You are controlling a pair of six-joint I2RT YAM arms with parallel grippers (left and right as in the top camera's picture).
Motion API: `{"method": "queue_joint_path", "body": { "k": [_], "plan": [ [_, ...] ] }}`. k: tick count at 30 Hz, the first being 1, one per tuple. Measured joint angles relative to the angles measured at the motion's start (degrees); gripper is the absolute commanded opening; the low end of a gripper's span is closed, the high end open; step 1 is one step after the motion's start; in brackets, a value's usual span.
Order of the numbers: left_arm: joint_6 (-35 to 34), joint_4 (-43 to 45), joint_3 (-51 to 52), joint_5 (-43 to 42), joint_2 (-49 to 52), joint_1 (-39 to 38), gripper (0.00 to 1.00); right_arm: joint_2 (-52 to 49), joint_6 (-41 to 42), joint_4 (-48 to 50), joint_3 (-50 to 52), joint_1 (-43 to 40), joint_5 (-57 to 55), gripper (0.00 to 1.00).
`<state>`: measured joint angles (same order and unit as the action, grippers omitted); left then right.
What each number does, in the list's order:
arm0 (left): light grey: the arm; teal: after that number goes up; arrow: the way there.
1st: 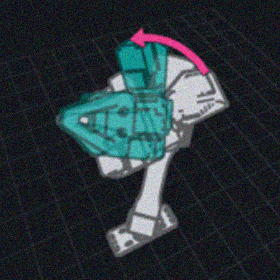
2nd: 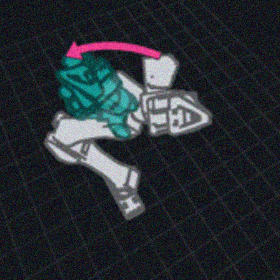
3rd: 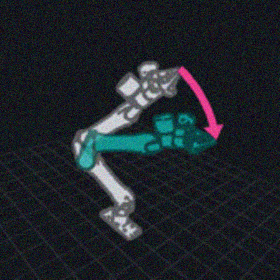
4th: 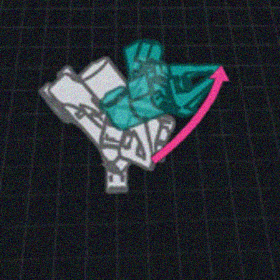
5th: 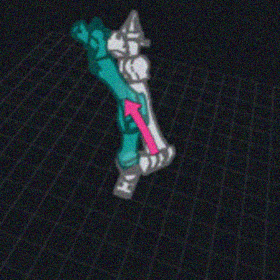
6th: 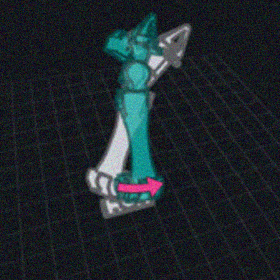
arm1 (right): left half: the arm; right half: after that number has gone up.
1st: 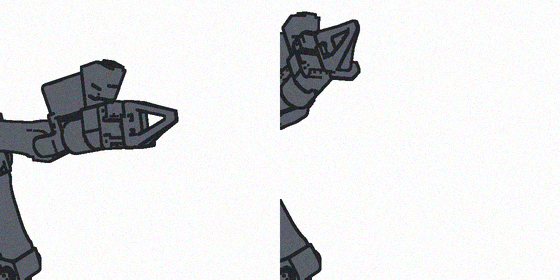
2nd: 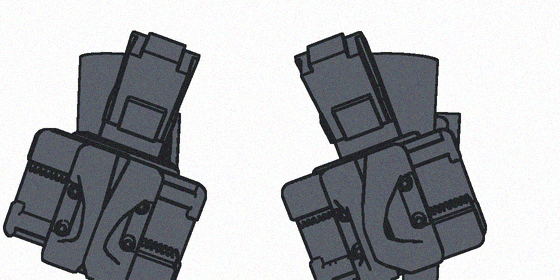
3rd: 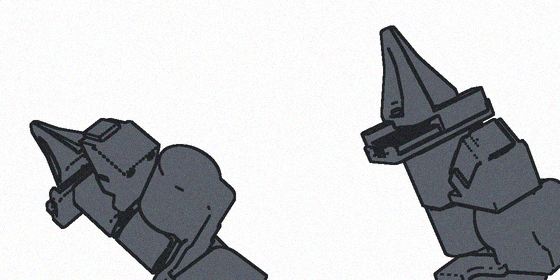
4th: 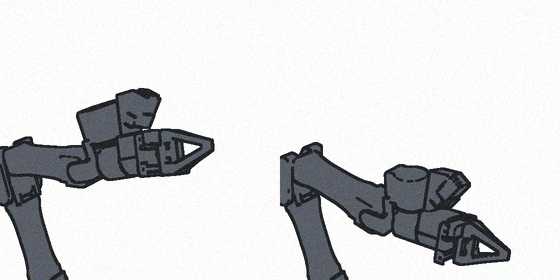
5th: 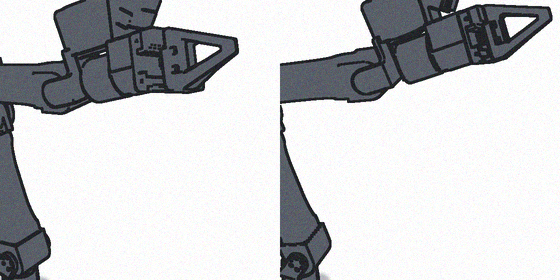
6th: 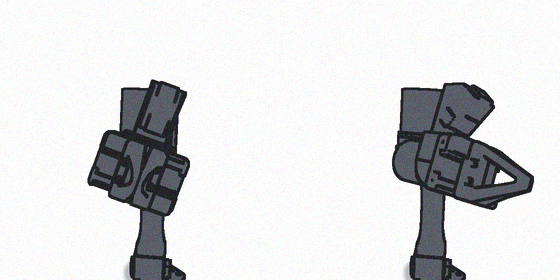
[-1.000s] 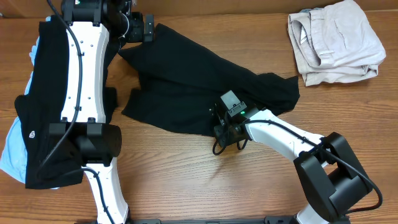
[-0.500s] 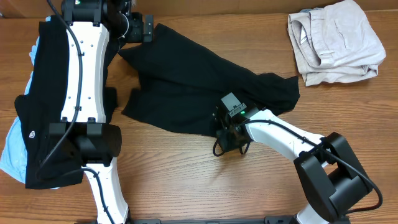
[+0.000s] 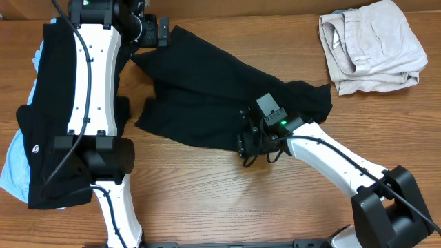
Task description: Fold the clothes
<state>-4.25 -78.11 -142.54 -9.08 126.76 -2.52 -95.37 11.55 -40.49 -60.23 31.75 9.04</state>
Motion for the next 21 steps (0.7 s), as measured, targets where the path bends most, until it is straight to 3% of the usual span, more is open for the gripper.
{"method": "queue_joint_path", "body": {
  "k": [9,18,21],
  "plan": [
    [0.02,-0.09,0.0,0.2,0.0,0.0,1.0,-4.68,-8.55,6.4,-0.2,2.12,0.17,0.79],
    [0.02,0.31,0.0,0.2,0.0,0.0,1.0,-7.06,-10.71,6.62,-0.2,2.25,0.72,0.64],
    [0.02,0.31,0.0,0.26,0.0,0.0,1.0,-7.63,-11.17,6.45,-0.2,2.38,1.05,0.52]
  ]
}}
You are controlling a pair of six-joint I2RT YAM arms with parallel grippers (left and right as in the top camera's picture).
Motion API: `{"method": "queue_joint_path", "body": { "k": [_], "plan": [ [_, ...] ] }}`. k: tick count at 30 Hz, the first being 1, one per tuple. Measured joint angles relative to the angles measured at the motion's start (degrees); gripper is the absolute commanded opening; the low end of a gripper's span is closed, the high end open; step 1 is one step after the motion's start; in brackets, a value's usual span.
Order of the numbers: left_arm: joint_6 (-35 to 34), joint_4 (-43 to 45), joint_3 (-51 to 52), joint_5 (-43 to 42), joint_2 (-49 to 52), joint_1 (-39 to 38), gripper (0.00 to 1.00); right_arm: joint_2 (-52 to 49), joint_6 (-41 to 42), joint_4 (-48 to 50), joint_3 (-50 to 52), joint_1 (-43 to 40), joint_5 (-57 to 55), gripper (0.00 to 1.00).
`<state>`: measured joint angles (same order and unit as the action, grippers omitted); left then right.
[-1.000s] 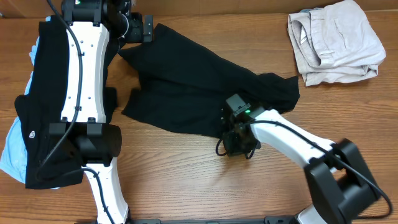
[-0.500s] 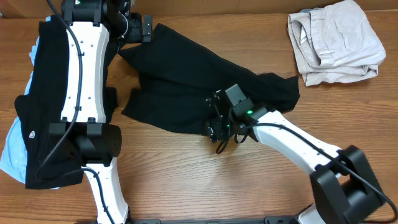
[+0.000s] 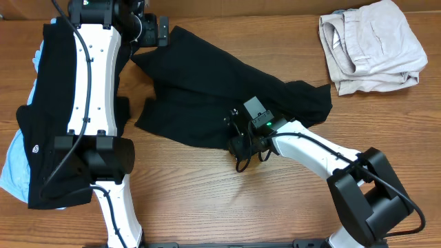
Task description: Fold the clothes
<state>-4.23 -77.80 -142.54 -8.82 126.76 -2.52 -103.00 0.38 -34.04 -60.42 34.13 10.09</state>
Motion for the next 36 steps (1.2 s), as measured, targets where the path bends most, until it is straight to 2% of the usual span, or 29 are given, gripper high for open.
{"method": "queue_joint_path", "body": {
  "k": [4,10,17,24,27,30,36],
  "plan": [
    [-0.02,0.0,0.0,0.09,0.02,0.0,1.0,-1.09,-0.31,-1.07,0.0,0.04,0.09,0.29],
    [-0.02,-0.02,0.0,0.09,0.0,0.0,1.0,-1.97,1.33,-1.53,0.0,0.04,-0.07,0.04],
    [0.0,-0.04,0.0,0.11,0.0,0.0,1.0,-2.12,6.71,-6.54,-0.26,-0.28,-0.42,0.04],
    [1.38,-1.51,0.02,0.09,0.0,0.0,1.0,-2.12,16.06,-30.75,-1.57,-4.0,-0.76,0.04],
    [1.49,-1.77,0.02,0.11,0.0,0.0,1.0,-2.05,19.43,-36.83,-1.64,-6.8,-0.92,0.04],
    [1.49,-1.88,0.02,0.11,0.0,0.0,1.0,-1.6,21.24,-39.45,-1.64,-9.88,-0.85,0.04],
    [1.51,-2.19,0.02,0.13,0.0,0.0,1.0,1.95,22.75,-38.03,-1.64,-17.44,-0.17,0.04]
  ]
}}
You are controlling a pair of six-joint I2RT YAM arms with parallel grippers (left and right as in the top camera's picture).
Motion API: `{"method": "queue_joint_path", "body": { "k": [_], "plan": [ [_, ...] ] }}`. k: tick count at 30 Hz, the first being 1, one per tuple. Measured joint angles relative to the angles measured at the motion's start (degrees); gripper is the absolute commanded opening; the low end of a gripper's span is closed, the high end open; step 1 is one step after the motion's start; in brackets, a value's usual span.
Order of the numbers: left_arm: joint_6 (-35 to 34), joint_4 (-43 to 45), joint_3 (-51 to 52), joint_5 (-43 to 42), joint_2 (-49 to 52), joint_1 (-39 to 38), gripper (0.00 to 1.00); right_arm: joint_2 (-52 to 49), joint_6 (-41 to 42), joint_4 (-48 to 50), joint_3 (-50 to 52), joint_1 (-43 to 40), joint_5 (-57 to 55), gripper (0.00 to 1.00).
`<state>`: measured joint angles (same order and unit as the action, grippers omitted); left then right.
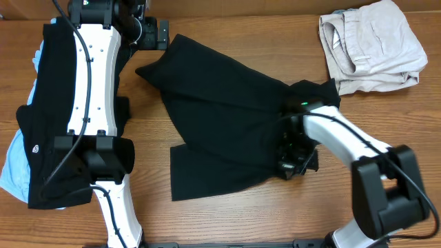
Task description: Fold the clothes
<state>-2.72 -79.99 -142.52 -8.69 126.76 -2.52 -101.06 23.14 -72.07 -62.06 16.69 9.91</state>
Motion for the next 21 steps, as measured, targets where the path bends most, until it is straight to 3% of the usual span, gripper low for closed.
{"method": "queue_joint_path", "body": {
  "k": [15,18,21],
  "plan": [
    [0.17,4.7,11.78,1.29,0.02,0.0,1.0,2.6,-2.14,6.99,-0.04,-28.61,-2.86,0.04],
    [0.17,6.6,14.4,1.27,0.0,0.0,1.0,2.6,-2.82,8.41,-0.04,-33.9,-2.89,0.07],
    [0.17,8.37,16.7,1.27,0.0,0.0,1.0,2.6,-3.89,10.51,-0.04,-39.01,-2.56,0.17]
  ]
}}
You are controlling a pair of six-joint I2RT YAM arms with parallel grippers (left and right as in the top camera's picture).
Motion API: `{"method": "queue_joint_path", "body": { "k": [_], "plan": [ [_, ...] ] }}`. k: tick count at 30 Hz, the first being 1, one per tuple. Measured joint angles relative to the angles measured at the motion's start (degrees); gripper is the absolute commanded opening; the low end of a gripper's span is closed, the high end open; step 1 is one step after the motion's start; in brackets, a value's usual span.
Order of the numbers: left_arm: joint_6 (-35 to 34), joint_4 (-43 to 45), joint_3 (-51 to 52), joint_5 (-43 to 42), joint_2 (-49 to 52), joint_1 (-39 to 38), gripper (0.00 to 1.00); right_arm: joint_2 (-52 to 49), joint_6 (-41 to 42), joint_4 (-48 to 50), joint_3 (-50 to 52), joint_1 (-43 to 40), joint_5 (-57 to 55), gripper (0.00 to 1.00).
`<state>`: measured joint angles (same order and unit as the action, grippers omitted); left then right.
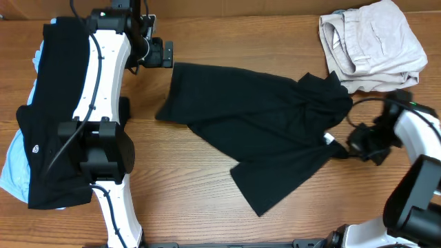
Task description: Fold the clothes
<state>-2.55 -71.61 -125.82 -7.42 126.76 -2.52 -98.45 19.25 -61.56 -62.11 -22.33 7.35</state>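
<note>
A black garment (255,120) lies spread across the middle of the table, wrinkled and bunched at its right end. At its far left corner my left gripper (169,56) is shut on the cloth. My right gripper (342,147) is at the garment's right edge, by a small white tag, and looks shut on the fabric there. A lower flap (272,182) trails toward the front edge of the table.
Folded beige trousers (368,45) lie at the back right, touching the black garment's bunched end. A heap of black and light blue clothes (38,148) covers the left side under the left arm. Bare wood shows along the front.
My right gripper has moved right, from the garment's lower middle to the table's right side, and the cloth has stretched out with it. The left gripper and its corner sit a little lower and further right.
At first the garment lay crumpled diagonally, my right gripper on its front hem and my left on the back corner. The right gripper then sat slightly further left on the hem. Later it was further right with the cloth unfolded, and now the garment is stretched wide.
</note>
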Motion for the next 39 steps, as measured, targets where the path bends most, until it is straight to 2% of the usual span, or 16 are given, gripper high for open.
{"method": "queue_joint_path", "body": {
  "k": [6,9,14,21,28,36,39],
  "plan": [
    [0.02,6.34,5.09,-1.46,0.02,-0.39,1.0,0.0,-3.19,1.44,-0.24,-4.81,5.03,0.42],
    [0.02,11.67,8.33,-3.26,0.02,-1.53,1.0,0.0,-4.04,0.0,-2.38,-4.68,6.51,0.47],
    [1.01,18.99,11.87,-3.98,0.33,-5.01,1.0,0.39,-5.75,-2.58,-8.57,-4.2,8.35,0.49],
    [2.56,26.36,11.91,-3.91,5.05,-8.44,0.97,3.98,-7.76,-3.21,-14.32,1.4,9.84,0.5],
    [3.1,28.15,12.13,-2.25,11.54,-8.22,0.98,4.61,-8.63,-2.67,-14.4,6.34,9.79,0.5],
    [3.02,29.11,12.13,0.48,11.74,-8.33,0.99,4.63,-8.76,-1.92,-14.4,7.72,9.09,0.53],
    [2.99,28.98,12.13,3.26,11.82,-8.33,0.94,4.63,-8.79,-1.55,-14.4,7.76,8.92,0.54]
  ]
}}
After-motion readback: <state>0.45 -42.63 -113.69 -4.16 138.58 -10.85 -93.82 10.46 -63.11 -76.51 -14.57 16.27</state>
